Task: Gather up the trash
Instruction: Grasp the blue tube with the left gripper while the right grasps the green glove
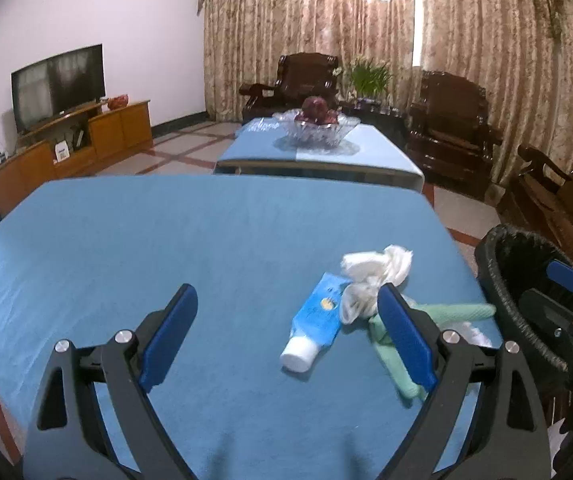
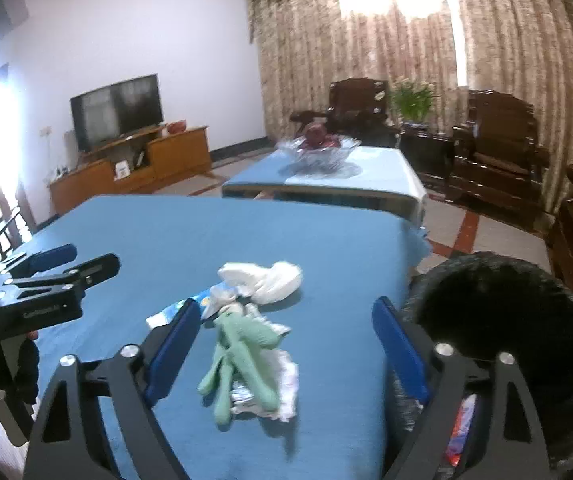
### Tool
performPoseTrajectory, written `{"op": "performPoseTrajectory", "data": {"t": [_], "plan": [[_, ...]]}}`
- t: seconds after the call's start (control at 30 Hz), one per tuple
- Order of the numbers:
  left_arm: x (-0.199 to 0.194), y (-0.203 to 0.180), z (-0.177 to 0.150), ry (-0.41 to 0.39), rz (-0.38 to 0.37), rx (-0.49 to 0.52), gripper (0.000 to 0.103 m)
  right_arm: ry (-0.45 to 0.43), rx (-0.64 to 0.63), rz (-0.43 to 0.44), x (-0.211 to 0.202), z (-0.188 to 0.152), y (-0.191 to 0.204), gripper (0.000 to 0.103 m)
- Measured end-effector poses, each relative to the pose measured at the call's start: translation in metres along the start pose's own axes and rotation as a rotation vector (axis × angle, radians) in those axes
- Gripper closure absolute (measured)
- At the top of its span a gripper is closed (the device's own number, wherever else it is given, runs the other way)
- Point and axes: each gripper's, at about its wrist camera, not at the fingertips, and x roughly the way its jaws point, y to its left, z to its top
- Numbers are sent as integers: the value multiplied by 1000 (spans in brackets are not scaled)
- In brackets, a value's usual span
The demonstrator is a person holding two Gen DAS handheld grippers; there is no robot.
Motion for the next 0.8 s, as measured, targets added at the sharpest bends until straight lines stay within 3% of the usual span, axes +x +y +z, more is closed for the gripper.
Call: {"op": "performPoseTrajectory", "data": {"t": [0.3,0.6,0.8], "plan": [[46,1,-21,94,-12,24,14,45,14,-6,22,-9,0,34],[95,-13,-37,206,-20,49,15,64,5,-6,41,-7,-6,34],[119,-12,-43,303,-53,34,27,69,-8,9,51,-6,-3,34]]}}
